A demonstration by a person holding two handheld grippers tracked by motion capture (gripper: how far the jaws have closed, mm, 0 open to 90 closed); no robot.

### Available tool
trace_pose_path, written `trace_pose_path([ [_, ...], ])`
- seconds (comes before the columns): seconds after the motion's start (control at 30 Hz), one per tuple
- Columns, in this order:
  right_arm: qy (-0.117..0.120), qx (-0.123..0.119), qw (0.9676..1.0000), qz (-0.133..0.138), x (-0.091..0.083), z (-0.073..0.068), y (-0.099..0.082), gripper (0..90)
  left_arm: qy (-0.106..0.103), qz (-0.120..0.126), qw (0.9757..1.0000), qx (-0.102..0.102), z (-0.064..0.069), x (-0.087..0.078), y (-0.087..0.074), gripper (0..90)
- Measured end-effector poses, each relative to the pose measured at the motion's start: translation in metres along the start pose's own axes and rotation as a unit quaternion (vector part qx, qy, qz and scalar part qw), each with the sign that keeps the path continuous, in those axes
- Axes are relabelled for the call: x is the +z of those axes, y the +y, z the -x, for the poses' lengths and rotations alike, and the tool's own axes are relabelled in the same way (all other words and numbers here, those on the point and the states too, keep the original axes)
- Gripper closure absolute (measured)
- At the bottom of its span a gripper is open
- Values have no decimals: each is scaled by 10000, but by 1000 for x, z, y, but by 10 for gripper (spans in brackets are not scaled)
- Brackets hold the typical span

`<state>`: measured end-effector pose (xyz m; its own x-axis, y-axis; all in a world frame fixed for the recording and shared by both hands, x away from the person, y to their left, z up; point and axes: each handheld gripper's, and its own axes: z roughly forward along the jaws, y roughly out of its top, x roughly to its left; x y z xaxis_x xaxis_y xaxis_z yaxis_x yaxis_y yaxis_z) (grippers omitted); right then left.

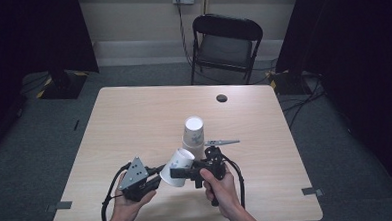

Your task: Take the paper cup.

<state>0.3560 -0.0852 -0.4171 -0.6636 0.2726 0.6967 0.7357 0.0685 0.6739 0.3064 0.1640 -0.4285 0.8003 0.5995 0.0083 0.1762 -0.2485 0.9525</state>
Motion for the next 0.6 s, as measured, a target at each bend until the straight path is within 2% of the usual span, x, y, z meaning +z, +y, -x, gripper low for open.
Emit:
trace_pose_path([
  [0.07,34,-4,10000,12,-1,0,0,216,10,12,9999,-134,-3,-2,0,849],
  [0.23,-6,-66,10000,54,-2,0,1,175,-68,36,9996,-271,-9,-5,1,851],
  [0.27,-111,-167,9998,93,-4,-1,2,149,-106,21,9994,-336,-10,-6,0,850],
  [0.37,-158,-291,9994,106,-6,-2,3,149,-166,-3,9992,-364,-11,-7,0,851],
  [0.4,-222,-457,9987,99,-8,-4,4,145,-234,-12,9989,-410,-12,-7,-1,851],
  [0.43,-222,-457,9987,99,-8,-4,4,145,-234,-12,9989,-410,-12,-7,-1,851],
  [0.47,-331,-708,9969,75,-10,-7,4,145,-256,-32,9988,-427,-12,-7,-1,851],
  [0.5,-331,-708,9969,75,-10,-7,4,145,-288,-70,9986,-437,-12,-7,-1,851],
  [0.53,-379,-818,9959,73,-10,-8,5,145,-313,-71,9984,-457,-13,-7,-1,851],
  [0.57,-413,-969,9944,61,-11,-10,5,146,-338,-68,9983,-462,-13,-7,-1,851],
  [0.6,-587,-1216,9908,23,-12,-14,5,145,-406,-87,9979,-502,-15,-7,-1,850],
])
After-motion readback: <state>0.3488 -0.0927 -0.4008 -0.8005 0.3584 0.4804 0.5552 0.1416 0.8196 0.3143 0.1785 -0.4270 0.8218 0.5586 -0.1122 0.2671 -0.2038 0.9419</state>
